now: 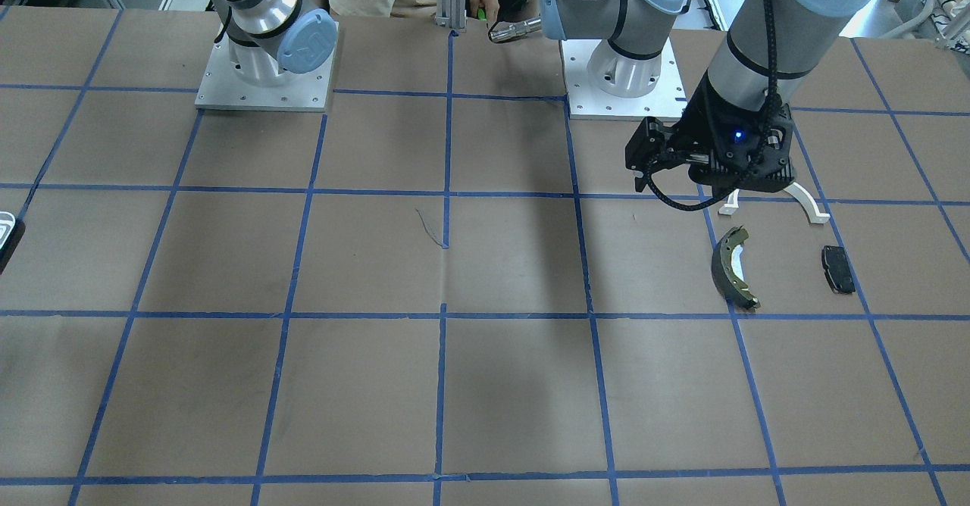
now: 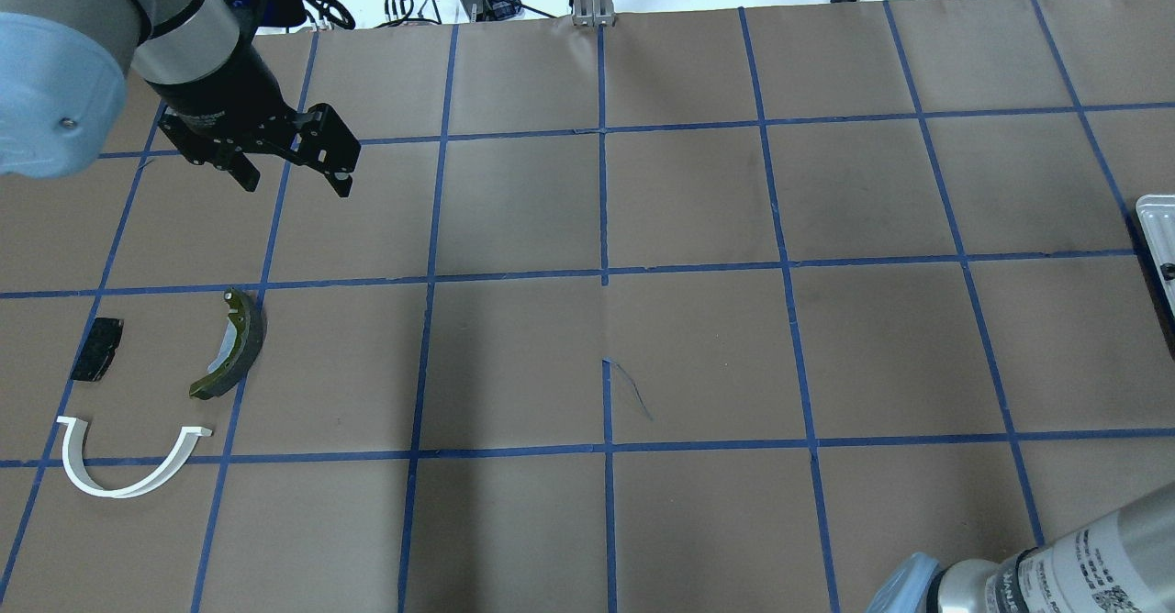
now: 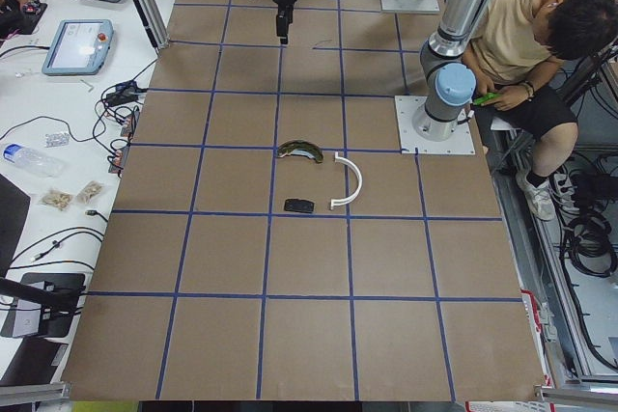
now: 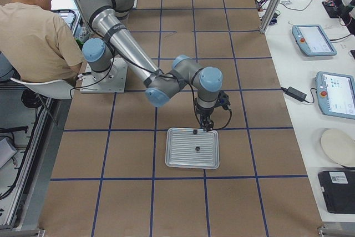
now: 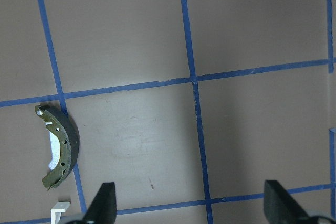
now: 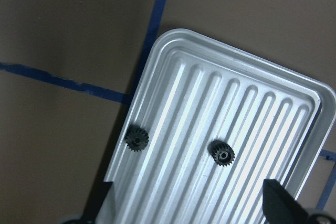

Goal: Place bearing gear from tray to pile

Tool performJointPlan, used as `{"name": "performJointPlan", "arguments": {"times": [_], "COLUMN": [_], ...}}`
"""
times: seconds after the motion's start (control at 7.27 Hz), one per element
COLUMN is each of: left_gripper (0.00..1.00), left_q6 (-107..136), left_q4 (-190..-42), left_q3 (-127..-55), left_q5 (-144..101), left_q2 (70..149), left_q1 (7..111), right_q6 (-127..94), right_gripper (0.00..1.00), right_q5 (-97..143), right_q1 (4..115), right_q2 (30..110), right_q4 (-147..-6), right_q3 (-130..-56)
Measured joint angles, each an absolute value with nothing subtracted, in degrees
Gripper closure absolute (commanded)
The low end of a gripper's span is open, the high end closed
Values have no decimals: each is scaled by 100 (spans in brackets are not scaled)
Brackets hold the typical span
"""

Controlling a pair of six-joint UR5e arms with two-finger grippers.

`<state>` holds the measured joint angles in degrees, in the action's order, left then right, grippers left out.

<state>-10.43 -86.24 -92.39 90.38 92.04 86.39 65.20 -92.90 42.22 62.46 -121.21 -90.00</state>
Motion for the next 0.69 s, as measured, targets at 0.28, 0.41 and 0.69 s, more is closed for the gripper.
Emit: {"name": "performJointPlan", "arguments": {"times": [0.28,0.41,0.69], "left_gripper": [0,0,0], "left_q6": [-1040,-1038,-1037], "left_q4": [-8569,-8558,-8547], "left_q3": [-9264,-9272,-9275], "left_q5": [9038,9044,9039], "left_q2": [9211,9195,9220], "left_q1": [8639,8639,8639], "right_q6": [6766,6866,6879], "right_gripper": [3,8,11], "right_q5": [-9294,-9277,-9227], "right_q1": [4069,4021,3972], "right_q2": [5811,5674,5521], "right_q4": [-12632,-12789,-12883], "right_q3": [-8993,-8985,-8978]}}
